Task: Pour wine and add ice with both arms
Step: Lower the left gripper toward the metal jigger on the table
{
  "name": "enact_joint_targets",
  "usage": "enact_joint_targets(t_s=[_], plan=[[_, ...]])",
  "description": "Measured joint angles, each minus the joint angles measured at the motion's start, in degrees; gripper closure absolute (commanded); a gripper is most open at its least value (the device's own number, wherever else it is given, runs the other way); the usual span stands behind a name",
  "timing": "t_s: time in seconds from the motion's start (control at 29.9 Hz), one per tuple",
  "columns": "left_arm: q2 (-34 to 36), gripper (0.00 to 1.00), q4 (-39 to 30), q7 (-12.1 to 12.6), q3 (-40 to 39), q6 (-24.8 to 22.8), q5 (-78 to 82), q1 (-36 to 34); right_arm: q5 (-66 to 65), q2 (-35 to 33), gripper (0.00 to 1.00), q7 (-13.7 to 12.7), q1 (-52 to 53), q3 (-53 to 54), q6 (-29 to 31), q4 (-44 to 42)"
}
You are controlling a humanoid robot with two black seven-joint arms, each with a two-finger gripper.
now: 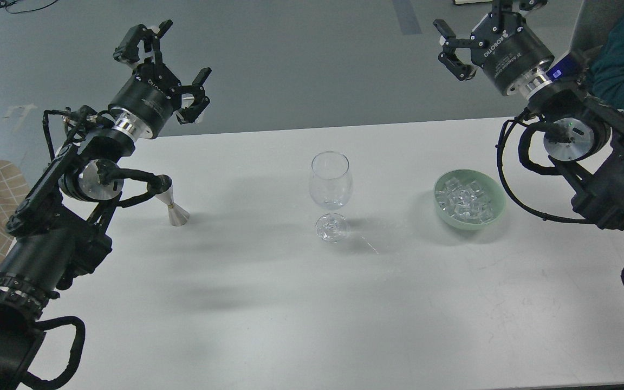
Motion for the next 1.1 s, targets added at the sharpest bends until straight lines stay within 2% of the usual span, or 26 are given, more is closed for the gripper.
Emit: enact_joint_targets(t_s=[1.1], plan=[[-0.5, 0.02, -1.5, 0.3, 0.0, 1.3, -0.6, 0.2, -0.1, 0.1, 0.0, -0.1, 0.1, 0.0, -0.2, -0.8]])
